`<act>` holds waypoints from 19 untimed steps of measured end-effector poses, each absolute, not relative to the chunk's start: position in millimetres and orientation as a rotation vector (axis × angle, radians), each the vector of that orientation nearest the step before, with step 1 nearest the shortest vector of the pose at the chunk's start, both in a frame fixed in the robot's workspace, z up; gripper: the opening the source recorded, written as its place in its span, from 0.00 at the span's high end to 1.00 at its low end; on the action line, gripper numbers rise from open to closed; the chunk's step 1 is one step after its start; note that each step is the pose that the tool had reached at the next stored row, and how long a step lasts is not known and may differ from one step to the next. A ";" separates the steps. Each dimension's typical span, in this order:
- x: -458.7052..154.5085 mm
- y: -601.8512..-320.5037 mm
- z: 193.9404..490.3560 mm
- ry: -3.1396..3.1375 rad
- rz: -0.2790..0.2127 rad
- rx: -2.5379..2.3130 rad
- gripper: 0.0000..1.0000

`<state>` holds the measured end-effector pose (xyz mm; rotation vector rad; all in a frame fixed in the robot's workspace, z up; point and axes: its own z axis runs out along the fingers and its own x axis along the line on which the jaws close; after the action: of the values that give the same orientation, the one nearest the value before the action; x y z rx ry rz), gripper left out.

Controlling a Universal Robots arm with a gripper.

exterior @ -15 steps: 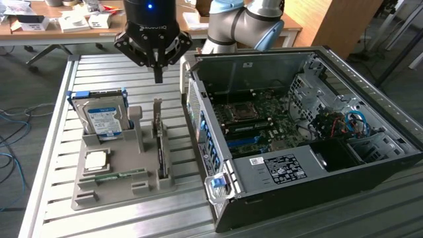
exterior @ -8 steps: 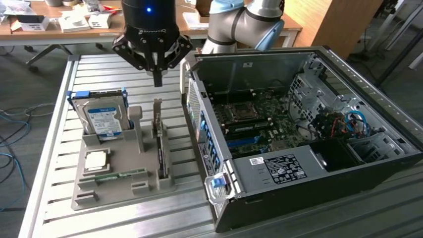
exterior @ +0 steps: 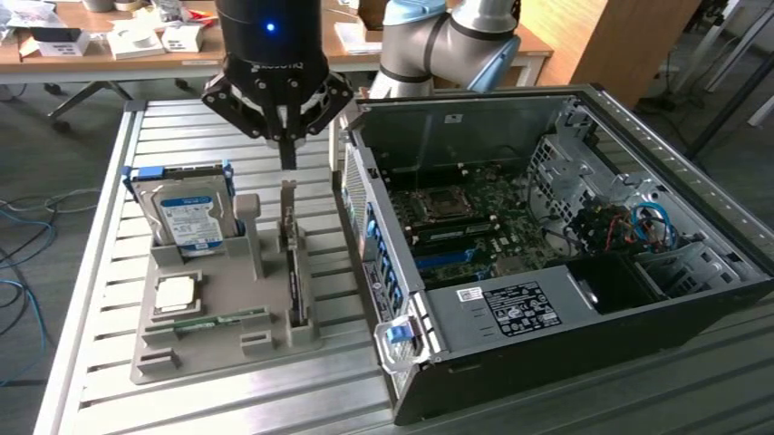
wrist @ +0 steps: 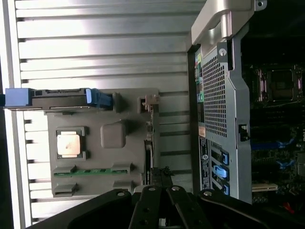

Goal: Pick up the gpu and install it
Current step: 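Reach for the gpu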

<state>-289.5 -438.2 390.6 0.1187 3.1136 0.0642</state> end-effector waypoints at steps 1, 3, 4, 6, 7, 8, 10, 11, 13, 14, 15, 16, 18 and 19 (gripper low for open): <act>-289.9 -440.1 390.5 3.114 0.064 0.119 0.89; -290.4 -443.9 390.5 3.114 0.064 0.119 0.89; -290.5 -445.8 390.5 3.114 0.064 0.119 0.89; -291.1 -449.1 390.4 3.114 0.064 0.119 0.89; -291.4 -450.7 390.4 3.114 0.064 0.119 0.89; -291.8 -452.0 390.3 3.114 0.064 0.119 0.89; -292.6 -454.9 390.2 3.114 0.064 0.119 0.89; -293.1 -456.3 390.1 3.114 0.064 0.119 0.89; -293.9 -459.0 389.9 3.114 0.064 0.119 0.89; -294.3 -460.5 389.8 3.114 0.064 0.119 0.89; -294.6 -461.9 389.7 3.114 0.064 0.119 0.89; -294.9 -463.4 389.6 3.114 0.064 0.119 0.89; -295.2 -467.0 389.5 3.114 0.064 0.119 0.89; -295.2 -468.9 389.5 3.114 0.064 0.119 0.89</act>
<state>-295.2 -468.9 389.5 0.1187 3.1136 0.0639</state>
